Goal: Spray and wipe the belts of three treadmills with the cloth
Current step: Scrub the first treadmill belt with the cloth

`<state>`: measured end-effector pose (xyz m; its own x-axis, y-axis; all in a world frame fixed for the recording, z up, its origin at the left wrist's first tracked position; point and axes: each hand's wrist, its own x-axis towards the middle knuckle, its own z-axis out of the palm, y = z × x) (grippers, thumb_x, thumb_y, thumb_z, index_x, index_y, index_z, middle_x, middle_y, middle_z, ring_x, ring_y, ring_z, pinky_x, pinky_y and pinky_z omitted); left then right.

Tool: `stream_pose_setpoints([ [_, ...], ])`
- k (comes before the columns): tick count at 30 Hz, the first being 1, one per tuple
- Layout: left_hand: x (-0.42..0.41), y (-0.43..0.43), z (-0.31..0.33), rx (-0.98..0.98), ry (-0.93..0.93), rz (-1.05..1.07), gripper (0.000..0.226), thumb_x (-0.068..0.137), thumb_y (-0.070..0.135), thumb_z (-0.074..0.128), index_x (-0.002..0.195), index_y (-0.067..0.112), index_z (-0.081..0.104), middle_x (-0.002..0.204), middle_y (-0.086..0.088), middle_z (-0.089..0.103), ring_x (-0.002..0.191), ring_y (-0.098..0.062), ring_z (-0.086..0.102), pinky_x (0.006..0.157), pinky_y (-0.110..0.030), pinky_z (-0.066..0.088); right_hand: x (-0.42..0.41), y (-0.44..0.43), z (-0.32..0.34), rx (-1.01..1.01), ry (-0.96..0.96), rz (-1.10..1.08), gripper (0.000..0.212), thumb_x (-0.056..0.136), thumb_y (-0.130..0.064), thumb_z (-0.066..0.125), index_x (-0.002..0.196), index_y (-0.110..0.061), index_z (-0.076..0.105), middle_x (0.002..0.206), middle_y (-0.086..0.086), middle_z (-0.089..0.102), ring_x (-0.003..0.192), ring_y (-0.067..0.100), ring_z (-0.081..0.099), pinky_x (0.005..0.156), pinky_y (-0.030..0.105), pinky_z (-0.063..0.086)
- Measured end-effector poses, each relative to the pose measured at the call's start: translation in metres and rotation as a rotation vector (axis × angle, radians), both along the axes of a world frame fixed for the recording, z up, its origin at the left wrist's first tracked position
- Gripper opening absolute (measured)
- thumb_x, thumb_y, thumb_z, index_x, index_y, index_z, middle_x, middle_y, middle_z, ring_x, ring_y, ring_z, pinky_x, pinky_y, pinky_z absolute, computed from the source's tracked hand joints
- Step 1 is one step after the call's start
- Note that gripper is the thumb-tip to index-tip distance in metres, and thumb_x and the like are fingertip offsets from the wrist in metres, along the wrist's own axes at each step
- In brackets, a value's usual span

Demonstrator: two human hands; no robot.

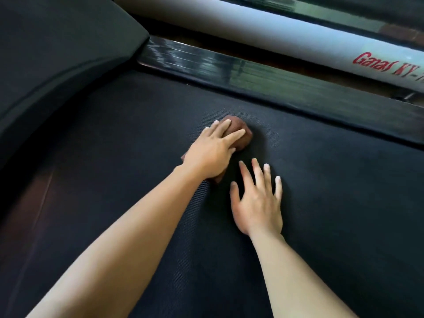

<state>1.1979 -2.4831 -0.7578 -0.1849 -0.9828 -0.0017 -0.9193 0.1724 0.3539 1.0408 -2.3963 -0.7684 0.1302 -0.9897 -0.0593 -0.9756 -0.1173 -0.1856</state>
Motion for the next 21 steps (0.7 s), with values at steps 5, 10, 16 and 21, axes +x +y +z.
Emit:
stream_pose_setpoints([
  [5,0.061,0.021,0.003,0.000,0.051,0.230,0.053,0.103,0.029,0.048,0.153,0.037,0.033,0.166,-0.008,0.016,0.152,-0.035,0.014,0.123,-0.043,0.014,0.000,0.002,-0.006,-0.036,-0.007,-0.004,0.058,0.100,-0.051,0.029,0.156,-0.035,0.020,0.166,-0.003,0.010,0.153,0.024,0.003,0.123,0.051,0.004],
  [10,0.102,0.000,0.008,0.049,0.042,0.470,0.053,0.104,0.031,0.043,0.155,0.038,0.028,0.167,-0.007,0.010,0.153,-0.033,0.008,0.122,-0.045,0.015,-0.001,0.002,-0.008,-0.055,-0.014,-0.001,0.058,0.101,-0.051,0.028,0.156,-0.035,0.019,0.166,-0.002,0.010,0.153,0.025,0.003,0.123,0.052,0.003],
  [16,0.040,0.005,-0.001,-0.012,0.054,0.333,0.054,0.102,0.027,0.048,0.154,0.034,0.033,0.166,-0.011,0.015,0.151,-0.038,0.013,0.123,-0.043,0.015,-0.001,0.002,-0.005,-0.029,-0.024,-0.003,0.058,0.101,-0.051,0.027,0.156,-0.035,0.017,0.166,-0.003,0.008,0.153,0.024,0.000,0.123,0.051,0.000],
  [21,-0.004,0.062,-0.004,-0.021,0.049,0.193,0.053,0.103,0.030,0.045,0.154,0.037,0.031,0.166,-0.005,0.015,0.153,-0.032,0.011,0.122,-0.039,0.012,-0.002,0.001,-0.003,-0.023,-0.048,0.009,0.058,0.101,-0.047,0.031,0.156,-0.031,0.021,0.166,-0.002,0.009,0.153,0.025,0.001,0.122,0.051,0.002],
])
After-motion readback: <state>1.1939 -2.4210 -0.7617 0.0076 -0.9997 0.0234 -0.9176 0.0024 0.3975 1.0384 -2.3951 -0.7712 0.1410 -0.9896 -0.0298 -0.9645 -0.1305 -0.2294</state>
